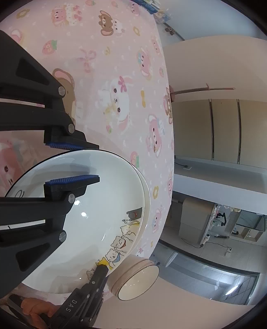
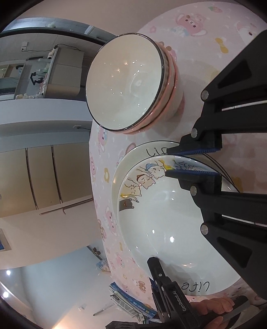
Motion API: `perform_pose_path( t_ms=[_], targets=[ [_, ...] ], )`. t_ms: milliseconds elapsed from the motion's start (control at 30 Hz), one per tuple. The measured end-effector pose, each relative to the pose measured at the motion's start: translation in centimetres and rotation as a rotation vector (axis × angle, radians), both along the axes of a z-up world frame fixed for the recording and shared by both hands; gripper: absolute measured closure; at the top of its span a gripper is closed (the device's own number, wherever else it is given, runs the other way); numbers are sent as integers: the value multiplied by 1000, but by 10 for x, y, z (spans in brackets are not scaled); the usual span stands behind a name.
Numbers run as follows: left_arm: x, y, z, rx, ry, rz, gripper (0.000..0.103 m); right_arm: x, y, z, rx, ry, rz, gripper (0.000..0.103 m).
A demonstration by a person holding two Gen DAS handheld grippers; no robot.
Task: Organize plates and bowls
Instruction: 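Lower the white plate onto the stacked cartoon-rimmed plates with both grippers, then open both grippers to release the plate onto the stack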
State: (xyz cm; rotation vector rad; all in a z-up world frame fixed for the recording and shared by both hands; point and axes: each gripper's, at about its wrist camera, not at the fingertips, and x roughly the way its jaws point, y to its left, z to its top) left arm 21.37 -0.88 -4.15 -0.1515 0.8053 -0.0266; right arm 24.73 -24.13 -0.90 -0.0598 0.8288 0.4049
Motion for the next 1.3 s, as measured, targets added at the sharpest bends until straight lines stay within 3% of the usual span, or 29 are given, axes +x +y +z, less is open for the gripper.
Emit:
perform_pose_path(
  t_ms=[233,433,767,833,1000,1167,1300],
  targets=[
    [-6,-2,-1,25,-37,-10,81,-3,-2,0,4,-20,22,89],
    [-21,-11,2,105,-45,-48,81,-5,-6,4,12,-6,31,87],
    [-50,-13,18,45,-96,-81,59,-19,-8,8,-37,-30,40,89],
    [-56,-15,22,44,-105,-88,59,-22,-9,10,-34,-34,41,89],
    [-74,-20,30,41,-116,-125,59,-32,-18,16,27,-15,51,89],
    [-84,-30,29,55,-110,-182,59,-45,-33,18,168,71,67,89],
    [-86,-33,28,63,-115,-168,59,-49,-32,18,180,78,91,83]
  ],
)
